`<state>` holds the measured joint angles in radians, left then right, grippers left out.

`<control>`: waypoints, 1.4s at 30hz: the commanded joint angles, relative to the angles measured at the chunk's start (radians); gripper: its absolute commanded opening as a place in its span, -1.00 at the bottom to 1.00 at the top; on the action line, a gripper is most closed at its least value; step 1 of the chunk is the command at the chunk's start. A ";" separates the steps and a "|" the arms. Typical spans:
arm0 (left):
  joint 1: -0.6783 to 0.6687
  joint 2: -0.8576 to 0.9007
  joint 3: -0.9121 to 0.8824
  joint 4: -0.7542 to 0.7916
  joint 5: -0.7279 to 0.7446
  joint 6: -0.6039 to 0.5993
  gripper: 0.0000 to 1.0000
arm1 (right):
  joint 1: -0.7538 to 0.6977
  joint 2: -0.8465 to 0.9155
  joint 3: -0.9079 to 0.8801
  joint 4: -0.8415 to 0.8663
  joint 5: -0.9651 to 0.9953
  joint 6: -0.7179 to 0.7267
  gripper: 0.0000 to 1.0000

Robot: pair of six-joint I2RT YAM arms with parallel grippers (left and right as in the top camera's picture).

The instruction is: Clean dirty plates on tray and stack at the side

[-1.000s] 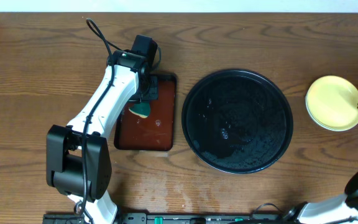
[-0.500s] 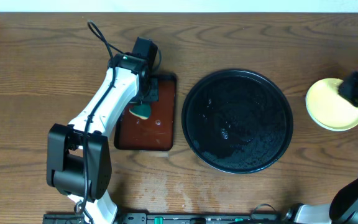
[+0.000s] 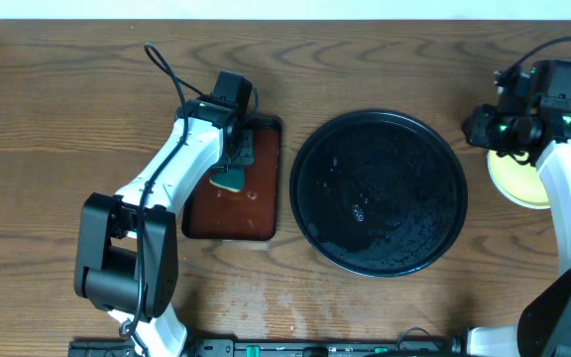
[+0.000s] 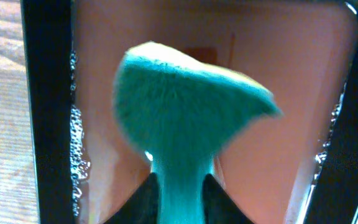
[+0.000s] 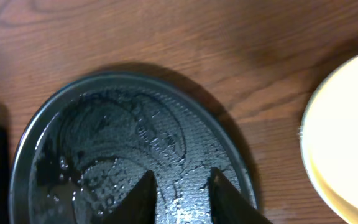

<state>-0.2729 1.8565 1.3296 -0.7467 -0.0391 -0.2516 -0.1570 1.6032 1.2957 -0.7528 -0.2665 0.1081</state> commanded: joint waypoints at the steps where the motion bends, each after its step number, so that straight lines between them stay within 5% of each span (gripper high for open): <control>1: 0.000 0.007 -0.006 0.005 -0.005 0.008 -0.18 | 0.015 -0.001 0.012 -0.003 -0.003 -0.039 -0.25; 3: 0.000 0.007 -0.006 0.005 -0.005 0.008 0.14 | 0.014 -0.001 0.012 -0.005 -0.002 -0.039 0.32; 4: 0.000 0.007 -0.006 0.004 -0.005 0.008 0.27 | 0.014 -0.001 0.012 -0.010 0.002 -0.039 0.98; 7: 0.000 0.007 -0.006 0.001 -0.005 0.007 0.52 | 0.014 -0.001 0.012 -0.054 0.008 -0.039 0.98; 42: 0.000 0.007 -0.006 0.001 -0.005 0.008 0.57 | 0.015 -0.090 0.012 -0.086 0.007 -0.039 0.99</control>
<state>-0.2729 1.8565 1.3296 -0.7433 -0.0357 -0.2501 -0.1501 1.5898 1.2957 -0.8387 -0.2611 0.0826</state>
